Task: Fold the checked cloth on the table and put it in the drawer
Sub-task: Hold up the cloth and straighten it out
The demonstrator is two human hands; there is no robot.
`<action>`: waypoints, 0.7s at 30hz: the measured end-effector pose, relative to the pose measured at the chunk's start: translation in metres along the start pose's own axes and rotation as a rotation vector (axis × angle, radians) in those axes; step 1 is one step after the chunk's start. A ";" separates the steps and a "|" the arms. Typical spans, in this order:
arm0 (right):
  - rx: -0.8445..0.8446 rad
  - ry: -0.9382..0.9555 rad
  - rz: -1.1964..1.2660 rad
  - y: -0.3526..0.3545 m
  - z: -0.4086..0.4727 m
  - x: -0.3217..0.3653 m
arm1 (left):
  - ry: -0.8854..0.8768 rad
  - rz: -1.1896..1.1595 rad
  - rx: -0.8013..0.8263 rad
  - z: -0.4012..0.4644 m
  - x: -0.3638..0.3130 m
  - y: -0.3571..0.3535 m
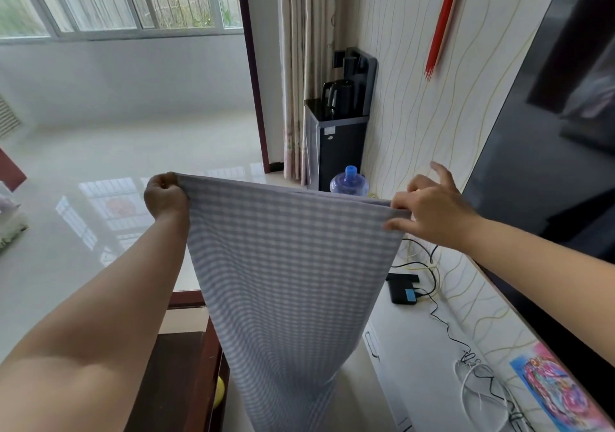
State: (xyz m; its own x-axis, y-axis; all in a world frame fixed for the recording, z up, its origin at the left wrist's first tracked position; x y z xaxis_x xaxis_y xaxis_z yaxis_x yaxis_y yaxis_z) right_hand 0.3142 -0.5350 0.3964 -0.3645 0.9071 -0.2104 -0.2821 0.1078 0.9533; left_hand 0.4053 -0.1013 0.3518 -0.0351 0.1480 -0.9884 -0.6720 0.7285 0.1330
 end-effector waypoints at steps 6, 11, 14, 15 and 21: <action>-0.193 -0.347 -0.072 -0.006 0.024 -0.016 | -0.128 0.136 0.168 -0.007 -0.028 -0.022; -0.033 -0.428 -0.071 -0.002 0.048 -0.032 | -0.130 0.099 0.436 -0.005 -0.041 -0.029; 0.136 -0.453 0.000 -0.008 0.048 -0.038 | -0.065 0.117 0.636 -0.020 -0.041 -0.022; 0.168 -0.490 0.123 -0.009 0.048 -0.038 | -0.030 0.126 0.716 -0.025 -0.040 -0.019; 0.286 -0.567 0.898 -0.011 0.039 -0.036 | 0.153 0.227 1.379 -0.017 -0.036 0.013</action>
State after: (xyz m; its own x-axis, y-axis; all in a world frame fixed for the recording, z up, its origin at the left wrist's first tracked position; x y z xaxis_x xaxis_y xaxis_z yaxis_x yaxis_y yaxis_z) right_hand 0.3646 -0.5532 0.4022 0.1475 0.7495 0.6453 0.1249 -0.6614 0.7396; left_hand 0.3856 -0.1087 0.3875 -0.1822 0.3407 -0.9224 0.6117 0.7737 0.1649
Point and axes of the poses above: each hand's wrist, its own z-axis towards the middle knuckle, its own y-axis out of the back of the hand, x = y × z, the point moved 3 cm from there along z, towards the middle knuckle, and after that the axes turned 4 degrees about x, right-handed, at the moved point
